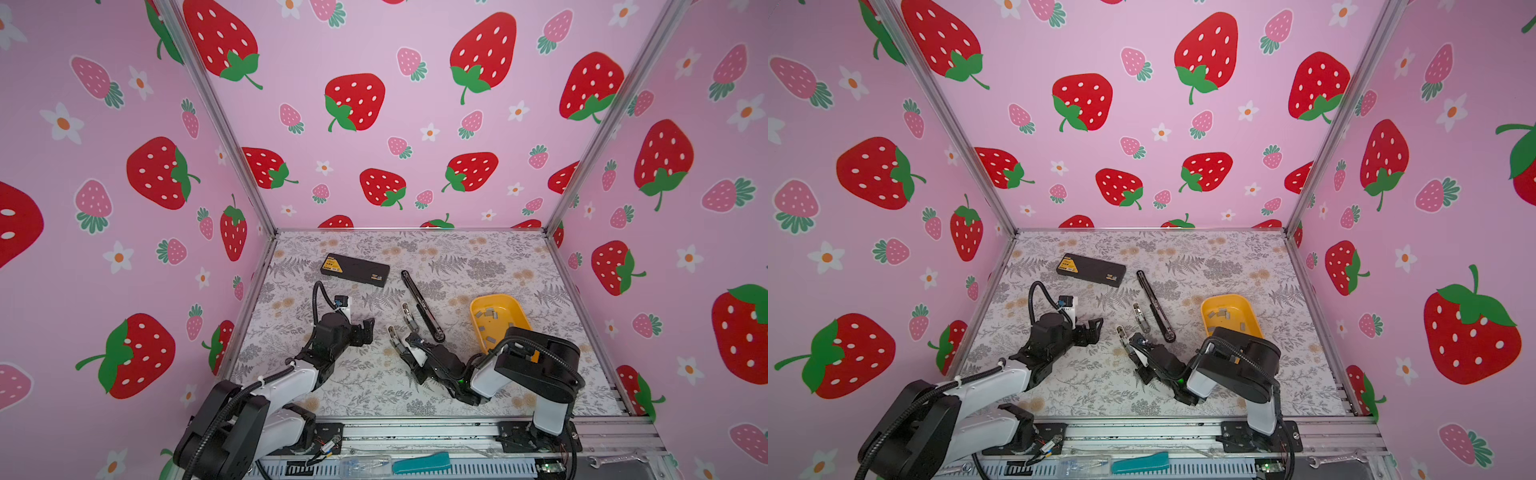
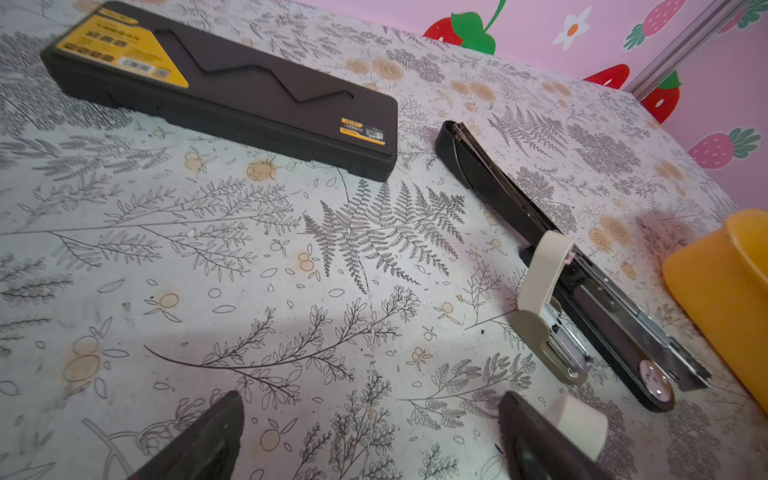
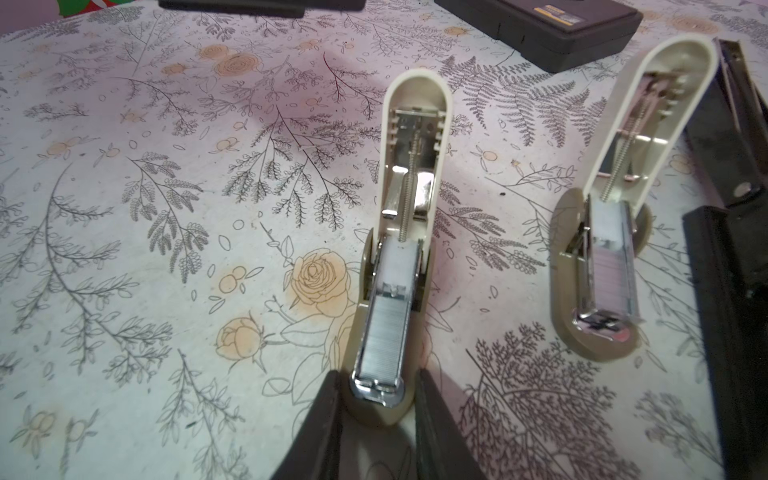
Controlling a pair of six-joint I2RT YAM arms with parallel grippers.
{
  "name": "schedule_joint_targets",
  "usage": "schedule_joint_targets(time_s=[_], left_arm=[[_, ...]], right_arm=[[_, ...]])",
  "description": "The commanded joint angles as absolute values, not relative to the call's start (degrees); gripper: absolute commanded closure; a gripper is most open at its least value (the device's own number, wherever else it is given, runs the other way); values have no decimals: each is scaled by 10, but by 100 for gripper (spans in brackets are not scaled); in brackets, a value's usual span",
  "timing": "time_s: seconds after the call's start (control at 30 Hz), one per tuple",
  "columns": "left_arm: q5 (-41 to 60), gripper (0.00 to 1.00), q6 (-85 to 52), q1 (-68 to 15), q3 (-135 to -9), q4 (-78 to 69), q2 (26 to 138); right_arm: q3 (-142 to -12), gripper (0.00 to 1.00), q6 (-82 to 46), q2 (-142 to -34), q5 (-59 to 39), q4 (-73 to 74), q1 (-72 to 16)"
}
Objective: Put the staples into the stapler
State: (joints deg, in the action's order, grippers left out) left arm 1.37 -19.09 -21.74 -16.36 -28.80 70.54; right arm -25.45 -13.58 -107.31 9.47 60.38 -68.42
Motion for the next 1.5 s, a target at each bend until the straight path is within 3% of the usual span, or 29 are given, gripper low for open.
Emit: schedule_joint_targets(time_s=[0.0,0.37,0.67,1.17,1.27,1.47], left_arm=[[56,6,-216,-216,-193,-336,744],[119,11,-154,-283,-183,-435,847],[109,12,-119,-308,-149,-463,833],[56,12,-94,-332,-153,-417,805],[54,12,-92,-332,-152,-413,799],[45,12,-88,-332,-145,-408,790]], right_arm=[[-255,78,-137,-1092,72,589,-682],[-266,79,-143,-1105,57,600,-682],[-264,78,-145,-1094,61,598,-683],[-226,51,-132,-960,82,570,-683],[-222,53,-128,-923,79,555,-684],[-232,68,-122,-875,67,536,-685]])
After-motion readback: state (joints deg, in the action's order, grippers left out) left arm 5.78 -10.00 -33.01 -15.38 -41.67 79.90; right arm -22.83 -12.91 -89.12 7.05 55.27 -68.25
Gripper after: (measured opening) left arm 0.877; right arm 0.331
